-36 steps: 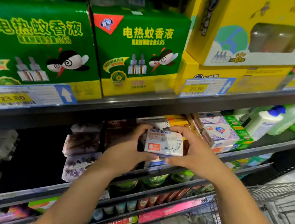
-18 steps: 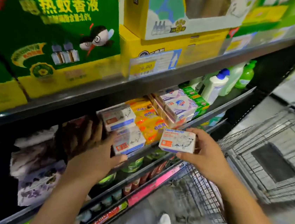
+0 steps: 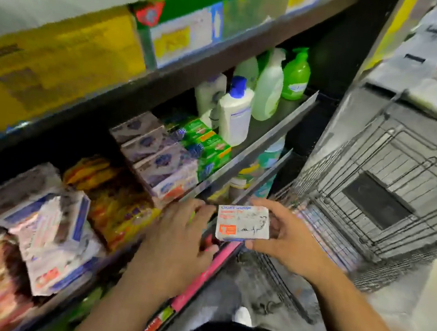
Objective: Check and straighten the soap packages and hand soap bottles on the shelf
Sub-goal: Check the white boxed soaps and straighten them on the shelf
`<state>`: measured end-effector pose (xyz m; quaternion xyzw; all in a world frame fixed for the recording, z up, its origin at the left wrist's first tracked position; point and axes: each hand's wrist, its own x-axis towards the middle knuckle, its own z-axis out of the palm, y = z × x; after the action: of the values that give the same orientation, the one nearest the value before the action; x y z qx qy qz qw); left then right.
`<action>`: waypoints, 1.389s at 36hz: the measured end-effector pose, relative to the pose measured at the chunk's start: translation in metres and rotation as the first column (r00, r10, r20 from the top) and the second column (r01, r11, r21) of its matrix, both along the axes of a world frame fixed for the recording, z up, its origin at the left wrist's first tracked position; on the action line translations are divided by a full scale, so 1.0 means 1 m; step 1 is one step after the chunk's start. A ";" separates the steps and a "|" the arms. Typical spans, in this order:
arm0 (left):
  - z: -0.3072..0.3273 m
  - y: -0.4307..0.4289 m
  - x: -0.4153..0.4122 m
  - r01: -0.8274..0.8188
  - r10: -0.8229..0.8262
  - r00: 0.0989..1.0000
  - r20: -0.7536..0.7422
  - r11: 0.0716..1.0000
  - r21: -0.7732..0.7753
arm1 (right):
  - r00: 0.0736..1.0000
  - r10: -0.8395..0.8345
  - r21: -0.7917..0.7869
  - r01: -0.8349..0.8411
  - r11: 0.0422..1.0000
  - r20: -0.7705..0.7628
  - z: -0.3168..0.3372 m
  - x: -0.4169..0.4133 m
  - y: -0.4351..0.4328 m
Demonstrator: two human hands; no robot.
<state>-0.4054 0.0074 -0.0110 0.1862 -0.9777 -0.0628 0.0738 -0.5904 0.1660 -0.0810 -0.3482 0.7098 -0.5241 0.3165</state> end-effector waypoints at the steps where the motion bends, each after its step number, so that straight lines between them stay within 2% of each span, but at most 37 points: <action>1: -0.008 0.006 -0.018 0.079 -0.082 0.994 0.069 0.996 0.050 | 1.000 0.005 -0.010 -0.005 1.000 0.011 -0.002 -0.009 0.004; 4: -0.038 0.010 -0.066 0.157 -0.223 0.954 0.202 0.941 0.299 | 0.998 0.029 0.010 -0.029 1.000 0.062 -0.011 -0.034 0.019; 6: -0.053 0.011 -0.095 0.194 -0.293 0.938 0.186 0.886 0.421 | 0.992 0.038 0.030 -0.041 0.999 0.117 -0.019 -0.050 0.034; 9: -0.089 0.012 -0.135 0.253 -0.366 0.915 0.172 0.850 0.463 | 0.987 0.028 0.106 -0.045 0.993 0.161 -0.039 -0.067 0.054; 14: -0.143 0.026 -0.182 0.268 -0.424 0.863 0.274 0.844 0.464 | 0.964 -0.099 0.313 0.018 0.950 0.245 -0.094 -0.078 0.088; 17: -0.177 0.033 -0.205 0.245 -0.441 0.816 0.375 0.850 0.466 | 0.970 -0.180 0.541 0.064 0.838 0.165 -0.127 -0.071 0.103; 19: -0.200 0.038 -0.221 0.172 -0.401 0.784 0.473 0.873 0.456 | 0.983 -0.149 0.702 0.029 0.711 0.110 -0.149 -0.061 0.113; 21: -0.222 0.044 -0.234 0.127 -0.375 0.760 0.531 0.887 0.444 | 0.990 -0.094 0.765 -0.017 0.643 0.101 -0.175 -0.048 0.121; 24: -0.243 0.056 -0.250 0.132 -0.401 0.712 0.577 0.883 0.451 | 0.992 -0.066 0.788 -0.043 0.614 0.106 -0.209 -0.029 0.126; 28: -0.278 0.071 -0.274 0.192 -0.429 0.642 0.635 0.893 0.408 | 0.997 0.012 0.838 0.059 0.543 -0.078 -0.241 -0.015 0.124; 31: -0.306 0.083 -0.294 0.273 -0.459 0.566 0.685 0.888 0.369 | 0.986 0.064 0.825 0.092 0.557 -0.153 -0.249 -0.013 0.122; 34: -0.332 0.095 -0.309 0.302 -0.476 0.486 0.733 0.878 0.370 | 0.994 0.003 0.828 0.092 0.553 -0.113 -0.250 -0.014 0.122; 38: -0.373 0.103 -0.319 0.363 -0.520 0.428 0.739 0.848 0.386 | 0.999 -0.002 0.836 0.041 0.547 -0.047 -0.251 -0.017 0.119; 44: -0.425 0.106 -0.328 0.443 -0.471 0.304 0.828 0.840 0.314 | 0.996 -0.029 0.827 -0.057 0.560 0.089 -0.255 -0.024 0.116; 50: -0.462 0.094 -0.328 0.488 -0.508 0.236 0.828 0.799 0.352 | 0.967 0.004 0.785 -0.210 0.582 0.256 -0.262 -0.028 0.118</action>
<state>-0.7331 0.1013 -0.4725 -0.1294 -0.8661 0.0165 -0.4825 -0.6179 0.2843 -0.3426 -0.1475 0.8064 -0.1612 0.5495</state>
